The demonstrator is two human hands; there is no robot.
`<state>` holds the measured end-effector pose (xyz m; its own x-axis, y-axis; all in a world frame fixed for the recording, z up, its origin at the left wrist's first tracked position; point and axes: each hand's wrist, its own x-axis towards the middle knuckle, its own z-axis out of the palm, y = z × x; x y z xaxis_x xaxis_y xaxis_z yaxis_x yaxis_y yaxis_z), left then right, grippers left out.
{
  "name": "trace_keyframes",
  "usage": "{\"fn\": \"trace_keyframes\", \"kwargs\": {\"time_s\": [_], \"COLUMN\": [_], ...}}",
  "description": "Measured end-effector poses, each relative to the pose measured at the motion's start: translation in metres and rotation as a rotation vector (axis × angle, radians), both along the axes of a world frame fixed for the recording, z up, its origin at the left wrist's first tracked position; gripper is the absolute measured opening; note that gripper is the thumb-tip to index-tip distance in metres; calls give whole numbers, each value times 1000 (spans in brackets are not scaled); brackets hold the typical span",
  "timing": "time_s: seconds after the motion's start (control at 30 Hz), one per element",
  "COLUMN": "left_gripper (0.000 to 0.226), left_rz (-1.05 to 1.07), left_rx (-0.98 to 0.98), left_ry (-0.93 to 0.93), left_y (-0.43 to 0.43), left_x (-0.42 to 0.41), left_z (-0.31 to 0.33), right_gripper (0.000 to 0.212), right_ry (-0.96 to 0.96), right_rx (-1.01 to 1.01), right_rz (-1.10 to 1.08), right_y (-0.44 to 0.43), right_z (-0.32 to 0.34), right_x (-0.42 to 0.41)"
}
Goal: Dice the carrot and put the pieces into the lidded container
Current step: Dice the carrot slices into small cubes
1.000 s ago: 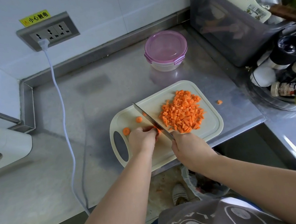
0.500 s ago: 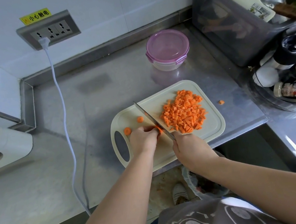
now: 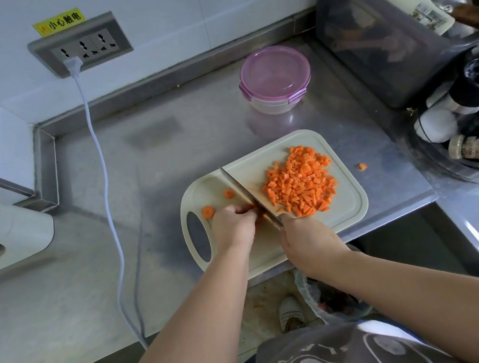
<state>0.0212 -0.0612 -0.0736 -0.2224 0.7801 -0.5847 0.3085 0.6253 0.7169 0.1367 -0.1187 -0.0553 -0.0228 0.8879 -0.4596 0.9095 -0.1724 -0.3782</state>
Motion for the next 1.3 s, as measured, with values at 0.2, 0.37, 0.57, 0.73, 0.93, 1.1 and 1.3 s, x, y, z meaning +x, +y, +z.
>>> {"fn": "trace_keyframes", "kwargs": {"time_s": [0.2, 0.37, 0.57, 0.73, 0.93, 1.1, 1.3], "left_gripper": [3, 5, 25, 12, 16, 37, 30], "left_rz": [-10, -29, -32, 210, -229, -1102, -1148], "left_rx": [-3, 20, -5, 162, 521, 464, 458], "left_ry": [28, 36, -88, -124, 247, 456, 453], "left_y": [-1, -3, -5, -1, 6, -2, -5], "left_x": [0, 1, -5, -54, -74, -41, -34], "left_z": [4, 7, 13, 31, 68, 43, 20], "right_gripper": [29, 22, 24, 32, 43, 45, 38], "right_ry": [-48, -24, 76, -11, -279, -306, -308], "right_rx": [-37, -19, 156, 256, 542, 625, 610], "right_rz": [2, 7, 48, 233, 552, 665, 726], "right_y": [4, 6, -3, -19, -21, -14, -11], "right_z": [-4, -3, 12, 18, 5, -3, -5], "right_x": [-3, -1, 19, 42, 57, 62, 63]}}
